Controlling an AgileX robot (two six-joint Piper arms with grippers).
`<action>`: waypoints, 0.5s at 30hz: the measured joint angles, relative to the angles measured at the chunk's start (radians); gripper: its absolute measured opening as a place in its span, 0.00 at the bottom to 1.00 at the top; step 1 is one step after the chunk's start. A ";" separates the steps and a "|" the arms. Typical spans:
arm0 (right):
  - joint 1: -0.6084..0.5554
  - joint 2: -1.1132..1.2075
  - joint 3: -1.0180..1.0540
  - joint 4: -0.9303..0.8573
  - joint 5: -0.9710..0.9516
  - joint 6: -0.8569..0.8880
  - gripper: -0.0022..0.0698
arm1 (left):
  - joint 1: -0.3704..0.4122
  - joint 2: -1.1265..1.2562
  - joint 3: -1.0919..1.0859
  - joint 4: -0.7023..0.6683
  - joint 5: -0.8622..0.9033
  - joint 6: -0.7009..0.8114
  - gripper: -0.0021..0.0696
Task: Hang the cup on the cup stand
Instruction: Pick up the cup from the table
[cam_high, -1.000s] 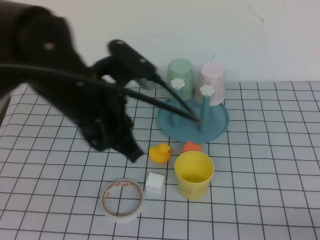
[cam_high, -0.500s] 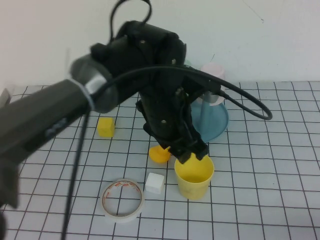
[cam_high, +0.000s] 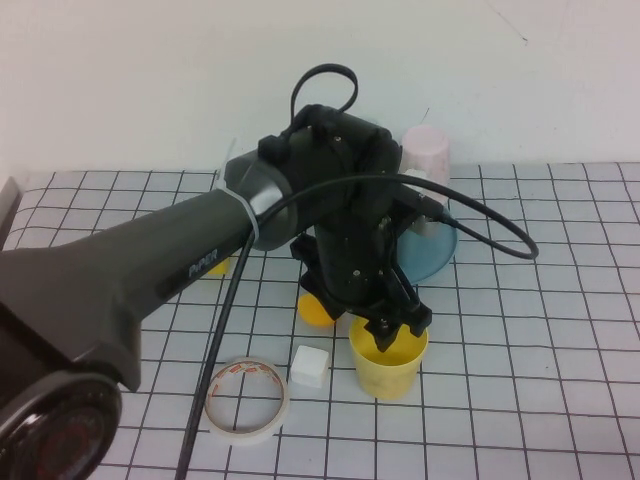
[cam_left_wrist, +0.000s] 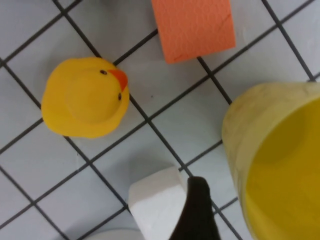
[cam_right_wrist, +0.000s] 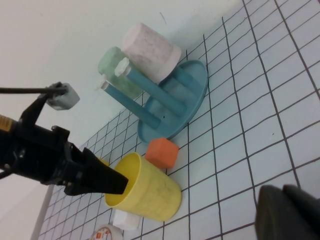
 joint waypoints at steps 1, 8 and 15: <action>0.000 0.000 0.000 0.000 0.000 -0.003 0.03 | 0.000 0.002 0.000 0.000 -0.005 -0.002 0.72; 0.000 0.000 0.000 0.000 0.000 -0.019 0.03 | 0.000 0.036 -0.004 0.000 -0.013 -0.015 0.69; 0.000 0.000 0.000 0.000 0.002 -0.021 0.03 | 0.000 0.066 -0.004 0.006 -0.013 -0.017 0.34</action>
